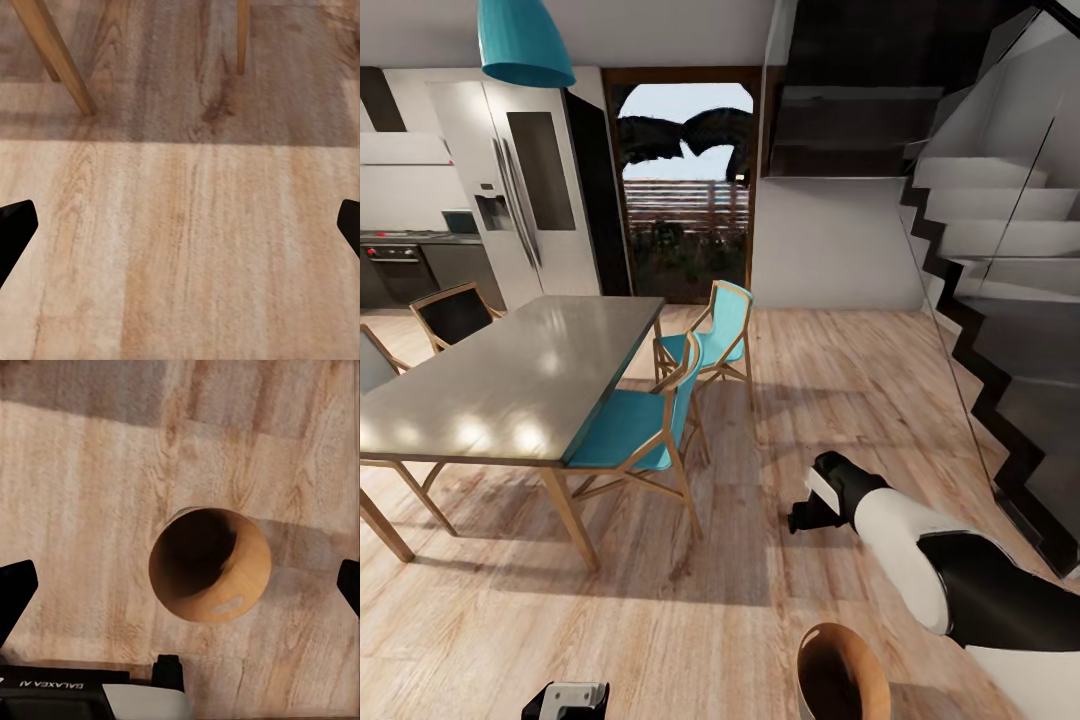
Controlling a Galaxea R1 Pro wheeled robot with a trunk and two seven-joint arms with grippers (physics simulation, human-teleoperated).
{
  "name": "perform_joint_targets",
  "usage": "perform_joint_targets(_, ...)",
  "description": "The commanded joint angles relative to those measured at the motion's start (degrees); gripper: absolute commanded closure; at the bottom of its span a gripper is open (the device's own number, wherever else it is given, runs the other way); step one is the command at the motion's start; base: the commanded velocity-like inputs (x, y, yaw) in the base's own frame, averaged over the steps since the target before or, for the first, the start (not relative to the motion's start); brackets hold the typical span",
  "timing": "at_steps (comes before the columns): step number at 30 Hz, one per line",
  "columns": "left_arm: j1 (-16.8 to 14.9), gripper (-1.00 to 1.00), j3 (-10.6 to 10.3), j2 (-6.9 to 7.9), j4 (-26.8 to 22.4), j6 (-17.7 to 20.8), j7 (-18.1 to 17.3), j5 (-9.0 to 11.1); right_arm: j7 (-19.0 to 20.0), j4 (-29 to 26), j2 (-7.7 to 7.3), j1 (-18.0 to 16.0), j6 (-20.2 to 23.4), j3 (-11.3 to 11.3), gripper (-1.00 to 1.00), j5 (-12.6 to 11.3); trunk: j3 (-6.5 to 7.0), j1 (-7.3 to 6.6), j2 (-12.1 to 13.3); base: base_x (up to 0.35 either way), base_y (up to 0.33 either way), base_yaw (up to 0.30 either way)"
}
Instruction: Put the three can of soda from the living room inside the tash can in the kitchen.
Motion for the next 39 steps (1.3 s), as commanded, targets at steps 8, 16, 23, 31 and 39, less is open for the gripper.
perform_joint_targets(8, 0.0, -1.0, 0.0, -0.01, 0.0, 0.0, -0.1, 0.0, 0.5, -2.3, -4.95, 3.2, -0.1, 0.0, -1.0, -0.1, 0.0, 0.0, 0.0, 0.0, 0.0, 0.0)
perform_joint_targets(16, 0.0, -1.0, 0.1, -0.02, 0.0, 0.0, 0.0, 0.1, 0.6, -2.5, -7.14, 4.1, -0.1, 0.0, -1.0, -0.1, 0.0, 0.0, 0.0, 0.0, 0.0, 0.0)
perform_joint_targets(23, 0.0, -1.0, 0.1, -0.03, 0.0, 0.0, 0.0, 0.1, 0.6, -2.6, -8.47, 4.6, -0.5, 0.0, -1.0, -0.1, 0.0, 0.0, 0.0, 0.0, 0.0, 0.0)
perform_joint_targets(31, 0.0, -1.0, 0.1, -0.08, 0.0, 0.0, 0.0, 0.1, 0.7, -2.4, -9.74, 5.1, -3.5, 0.0, -1.0, -0.1, -0.38, 0.0, 0.0, 0.0, 0.0, 0.0)
perform_joint_targets(39, 0.0, -1.0, 0.1, -0.1, 0.0, 0.0, 0.0, 0.1, 0.7, -2.4, -9.82, 5.2, -3.7, 0.0, -1.0, -0.1, -1.04, 0.0, 0.0, 0.0, 0.0, 0.0)
